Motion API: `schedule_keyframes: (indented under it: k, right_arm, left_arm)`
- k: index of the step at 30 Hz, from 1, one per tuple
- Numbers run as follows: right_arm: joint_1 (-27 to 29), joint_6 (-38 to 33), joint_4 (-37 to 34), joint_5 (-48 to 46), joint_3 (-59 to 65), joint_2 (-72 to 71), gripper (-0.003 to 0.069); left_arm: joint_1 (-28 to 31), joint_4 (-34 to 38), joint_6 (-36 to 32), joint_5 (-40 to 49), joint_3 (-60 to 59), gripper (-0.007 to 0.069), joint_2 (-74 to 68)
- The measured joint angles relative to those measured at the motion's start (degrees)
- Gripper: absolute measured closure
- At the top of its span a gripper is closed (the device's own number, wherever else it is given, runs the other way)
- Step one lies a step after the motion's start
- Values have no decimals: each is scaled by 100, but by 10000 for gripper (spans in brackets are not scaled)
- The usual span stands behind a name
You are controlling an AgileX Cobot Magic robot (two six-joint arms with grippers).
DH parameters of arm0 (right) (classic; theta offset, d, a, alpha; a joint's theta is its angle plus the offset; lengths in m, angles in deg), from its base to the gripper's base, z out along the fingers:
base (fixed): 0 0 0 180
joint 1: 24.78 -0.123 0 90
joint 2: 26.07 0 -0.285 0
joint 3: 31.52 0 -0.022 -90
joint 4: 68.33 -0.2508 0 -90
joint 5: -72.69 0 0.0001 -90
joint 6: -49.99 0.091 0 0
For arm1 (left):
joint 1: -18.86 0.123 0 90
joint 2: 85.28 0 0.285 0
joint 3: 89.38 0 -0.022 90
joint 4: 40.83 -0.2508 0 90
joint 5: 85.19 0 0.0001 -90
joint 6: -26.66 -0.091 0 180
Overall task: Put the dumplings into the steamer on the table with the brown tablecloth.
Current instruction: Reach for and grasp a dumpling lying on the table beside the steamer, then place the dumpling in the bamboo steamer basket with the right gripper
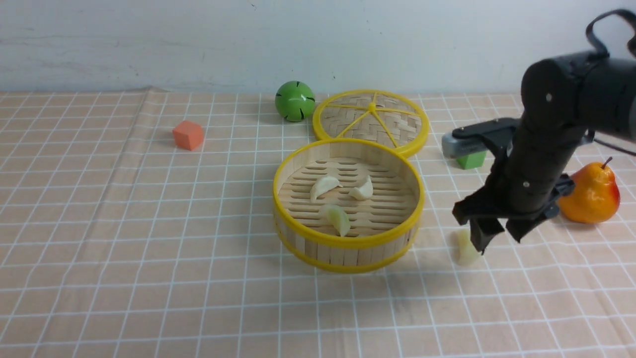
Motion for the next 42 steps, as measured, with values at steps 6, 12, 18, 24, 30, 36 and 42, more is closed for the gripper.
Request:
schedule_keyframes:
  k: [6,12,18,24,30,36,42]
  right_arm:
    - [17,143,-108,644,9,644,186]
    - [17,197,-284,950,9,777,187]
    - [17,280,-219,954,9,777,326]
    - [17,296,-79,776,-57,693,416]
    - [-113,200,39,295,-728,306,416]
    - [-713,-85,46,-315,-1702,154,416]
    - [-1392,-133,15,-190,-1999,159,416]
  left_arm:
    - [0,0,0,-5,0,627,0]
    - [0,0,0,-10,0,623,0]
    - [0,0,0,-10,0,620,0]
    - [0,0,0,-10,0,617,0]
    - [0,0,0,-6,0,608,0]
    - [0,0,0,-6,-4,606,0]
    - [0,0,0,-6,-4,605,0]
